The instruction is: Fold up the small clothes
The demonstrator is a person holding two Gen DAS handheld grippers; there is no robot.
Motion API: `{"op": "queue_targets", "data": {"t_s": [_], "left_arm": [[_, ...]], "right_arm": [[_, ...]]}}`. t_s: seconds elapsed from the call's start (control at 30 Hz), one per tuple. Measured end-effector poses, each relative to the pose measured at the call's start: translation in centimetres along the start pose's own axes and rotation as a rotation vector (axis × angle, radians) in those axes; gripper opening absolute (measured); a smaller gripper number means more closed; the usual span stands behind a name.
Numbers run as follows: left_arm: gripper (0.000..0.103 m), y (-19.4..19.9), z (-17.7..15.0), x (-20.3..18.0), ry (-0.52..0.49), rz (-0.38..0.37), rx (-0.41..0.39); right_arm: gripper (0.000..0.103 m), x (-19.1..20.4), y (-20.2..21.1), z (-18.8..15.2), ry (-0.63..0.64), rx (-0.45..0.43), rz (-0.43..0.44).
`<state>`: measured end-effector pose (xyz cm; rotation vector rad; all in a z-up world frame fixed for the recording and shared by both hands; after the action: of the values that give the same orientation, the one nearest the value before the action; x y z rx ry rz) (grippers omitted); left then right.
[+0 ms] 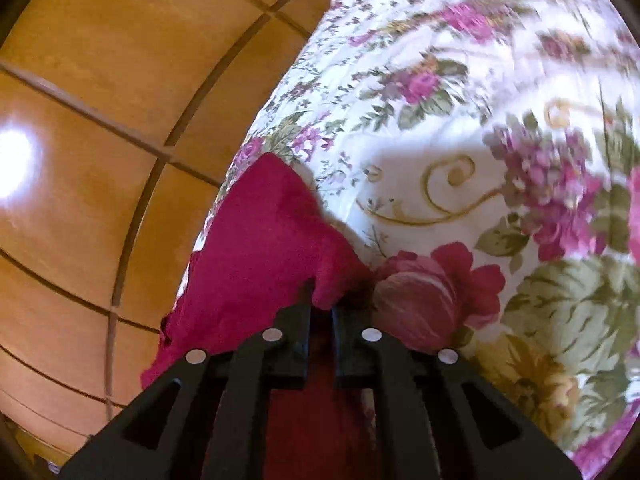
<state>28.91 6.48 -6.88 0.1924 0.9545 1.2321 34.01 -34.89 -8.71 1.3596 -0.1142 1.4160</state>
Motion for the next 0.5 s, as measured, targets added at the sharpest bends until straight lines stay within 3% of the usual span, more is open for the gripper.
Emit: {"op": "queue_targets", "data": {"t_s": [0.07, 0.1, 0.13, 0.2, 0.3, 0.37, 0.5], "left_arm": [[0.016, 0.2, -0.1, 0.3, 0.017, -0.044, -0.011], [0.024, 0.3, -0.2, 0.3, 0.021, -0.062, -0.015], [0.028, 0.5, -0.3, 0.4, 0.023, -0.086, -0.022], [0.047, 1.0, -0.7, -0.2, 0.004, -0.109, -0.044], [0.070, 2.0, -0.8, -1.6, -0.062, -0.062, -0.092], [0.077, 2.2, -0.9, -2.1, -0.085, -0.029, -0.111], [0.078, 1.3, -0.7, -1.7, -0.066, -0.013, -0.078]], "right_arm": [[0.030, 0.4, 1.4, -0.1, 0.012, -0.029, -0.038], [0.053, 0.4, 2.5, -0.2, 0.022, -0.064, -0.093], [0.058, 0.4, 4.0, -0.4, 0.038, -0.103, -0.133], [0.058, 1.3, 5.6, -0.3, 0.120, -0.168, -0.181], [0.058, 4.1, 5.9, 0.0, 0.300, -0.240, -0.230], [0.058, 6.1, 5.2, -0.4, 0.420, -0.257, -0.219], [0.051, 9.2, 1.4, -0.9, 0.539, -0.163, -0.126]]}}
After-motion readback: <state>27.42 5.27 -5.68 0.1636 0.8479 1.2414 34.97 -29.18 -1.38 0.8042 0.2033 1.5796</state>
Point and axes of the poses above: each gripper's, at about its wrist camera, not at the fingertips, and y roughly against the way its jaws point, x to its left, z to its top, the point moved 3 cm from there along -y, roughly the way its jaws point, and after that the axes turned 4 degrees about -y, right-handed, at the moved point
